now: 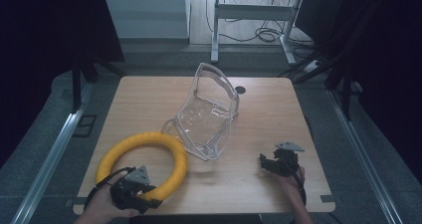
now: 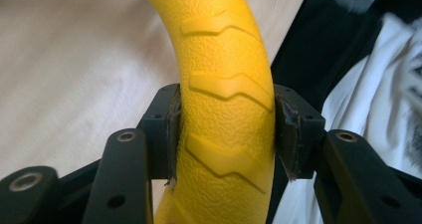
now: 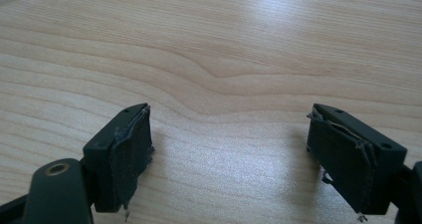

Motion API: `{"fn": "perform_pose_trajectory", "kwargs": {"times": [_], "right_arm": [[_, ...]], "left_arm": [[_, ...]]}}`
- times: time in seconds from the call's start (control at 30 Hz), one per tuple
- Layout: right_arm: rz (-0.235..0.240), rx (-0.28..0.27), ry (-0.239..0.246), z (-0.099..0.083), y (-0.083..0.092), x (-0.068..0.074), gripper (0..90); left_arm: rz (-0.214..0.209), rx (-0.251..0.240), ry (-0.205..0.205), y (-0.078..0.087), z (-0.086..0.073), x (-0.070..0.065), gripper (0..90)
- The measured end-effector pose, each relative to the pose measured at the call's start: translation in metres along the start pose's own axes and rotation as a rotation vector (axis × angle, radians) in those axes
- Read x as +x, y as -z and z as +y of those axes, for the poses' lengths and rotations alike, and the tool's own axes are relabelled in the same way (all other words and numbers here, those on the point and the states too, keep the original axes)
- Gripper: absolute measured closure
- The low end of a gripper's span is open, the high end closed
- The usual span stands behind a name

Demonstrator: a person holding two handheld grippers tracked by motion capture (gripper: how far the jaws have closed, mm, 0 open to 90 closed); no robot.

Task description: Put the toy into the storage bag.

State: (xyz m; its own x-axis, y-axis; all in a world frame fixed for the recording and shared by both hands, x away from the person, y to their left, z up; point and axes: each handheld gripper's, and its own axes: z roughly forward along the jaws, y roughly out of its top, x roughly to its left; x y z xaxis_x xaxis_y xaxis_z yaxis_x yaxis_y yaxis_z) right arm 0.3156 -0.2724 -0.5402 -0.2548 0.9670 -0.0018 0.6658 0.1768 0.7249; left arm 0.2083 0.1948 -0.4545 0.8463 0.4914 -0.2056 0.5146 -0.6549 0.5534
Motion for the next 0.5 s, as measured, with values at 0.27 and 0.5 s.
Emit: {"fn": "perform_pose_trajectory", "kwargs": {"times": [0.27, 0.5], "right_arm": [[-0.001, -0.001, -0.001, 0.000, 0.000, 0.000, 18.1], [-0.001, -0.001, -0.001, 0.000, 0.000, 0.000, 18.1]], "left_arm": [[-0.032, -0.095, 0.029, 0.018, -0.001, 0.009, 50.3], [-0.066, -0.178, 0.069, 0.034, -0.004, 0.016, 50.4]]}}
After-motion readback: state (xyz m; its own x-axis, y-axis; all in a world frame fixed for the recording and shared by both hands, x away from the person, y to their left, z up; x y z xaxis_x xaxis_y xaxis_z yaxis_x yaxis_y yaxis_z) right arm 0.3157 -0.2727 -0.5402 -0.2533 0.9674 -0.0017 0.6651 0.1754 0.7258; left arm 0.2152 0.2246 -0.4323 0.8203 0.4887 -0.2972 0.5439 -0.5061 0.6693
